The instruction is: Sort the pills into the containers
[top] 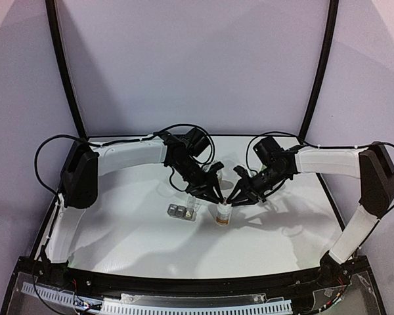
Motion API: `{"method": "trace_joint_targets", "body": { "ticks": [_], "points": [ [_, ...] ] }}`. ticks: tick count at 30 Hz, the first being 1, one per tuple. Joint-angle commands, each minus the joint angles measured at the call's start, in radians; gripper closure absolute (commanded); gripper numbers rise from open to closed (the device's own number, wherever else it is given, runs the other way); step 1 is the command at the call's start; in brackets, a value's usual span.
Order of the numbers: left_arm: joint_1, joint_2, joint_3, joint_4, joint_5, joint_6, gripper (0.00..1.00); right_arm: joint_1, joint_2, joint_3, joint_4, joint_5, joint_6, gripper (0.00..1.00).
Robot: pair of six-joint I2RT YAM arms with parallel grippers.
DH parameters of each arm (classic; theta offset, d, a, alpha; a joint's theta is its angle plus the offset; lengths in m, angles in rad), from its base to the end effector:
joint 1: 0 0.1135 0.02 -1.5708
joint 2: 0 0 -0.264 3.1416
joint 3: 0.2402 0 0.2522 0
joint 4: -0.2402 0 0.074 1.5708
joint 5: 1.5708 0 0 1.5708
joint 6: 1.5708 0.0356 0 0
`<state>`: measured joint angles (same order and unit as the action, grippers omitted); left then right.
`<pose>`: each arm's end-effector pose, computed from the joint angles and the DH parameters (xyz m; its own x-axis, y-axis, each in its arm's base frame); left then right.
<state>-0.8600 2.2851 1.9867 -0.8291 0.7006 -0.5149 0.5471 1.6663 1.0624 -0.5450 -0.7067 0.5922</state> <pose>0.3011 -0.3849 0.2069 -0.8871 0.4534 -0.0865 0.3710 0.5888 -0.7181 0.2632 0.1874 0.1944 -0.9941 -0.1084 -0.0091 -0.0817 0.6891 0.7201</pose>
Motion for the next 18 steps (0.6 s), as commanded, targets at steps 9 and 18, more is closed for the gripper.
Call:
{"method": "trace_joint_targets", "body": {
  "ticks": [9, 18],
  "points": [
    [-0.05, -0.021, 0.044, -0.001, -0.207, 0.03, 0.61, 0.054, -0.052, 0.028, -0.117, 0.318, -0.088, 0.74],
    [-0.048, -0.145, 0.051, 0.106, -0.332, 0.076, 0.34, 0.054, -0.147, 0.119, -0.103, 0.345, -0.156, 0.55]
  ]
}}
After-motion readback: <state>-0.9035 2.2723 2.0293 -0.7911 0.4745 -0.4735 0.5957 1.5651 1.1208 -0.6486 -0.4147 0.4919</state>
